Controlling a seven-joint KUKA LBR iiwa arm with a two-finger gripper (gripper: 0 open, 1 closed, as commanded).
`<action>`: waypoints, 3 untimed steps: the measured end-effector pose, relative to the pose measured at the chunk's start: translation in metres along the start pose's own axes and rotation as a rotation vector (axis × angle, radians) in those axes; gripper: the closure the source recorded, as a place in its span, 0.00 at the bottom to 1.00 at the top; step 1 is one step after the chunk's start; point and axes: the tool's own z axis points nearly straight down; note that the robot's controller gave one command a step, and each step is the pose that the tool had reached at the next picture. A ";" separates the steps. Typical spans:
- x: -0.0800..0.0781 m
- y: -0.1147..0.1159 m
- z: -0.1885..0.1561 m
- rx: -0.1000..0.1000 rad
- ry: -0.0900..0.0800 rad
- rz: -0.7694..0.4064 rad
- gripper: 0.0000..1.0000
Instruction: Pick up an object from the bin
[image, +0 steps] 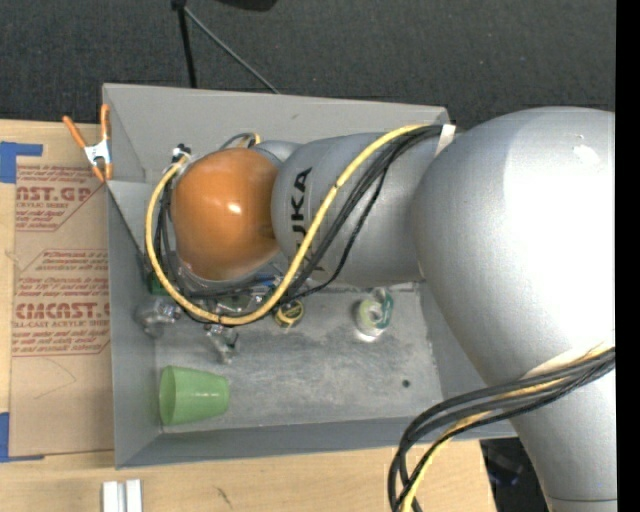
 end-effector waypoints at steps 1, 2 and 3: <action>0.031 0.066 0.009 -0.008 0.002 -0.270 0.00; 0.031 0.065 0.009 -0.007 0.001 -0.268 1.00; 0.036 0.050 -0.125 0.002 -0.003 -0.241 1.00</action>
Offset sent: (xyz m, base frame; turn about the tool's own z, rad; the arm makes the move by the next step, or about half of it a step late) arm -0.0713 -0.0030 -0.0092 -0.2697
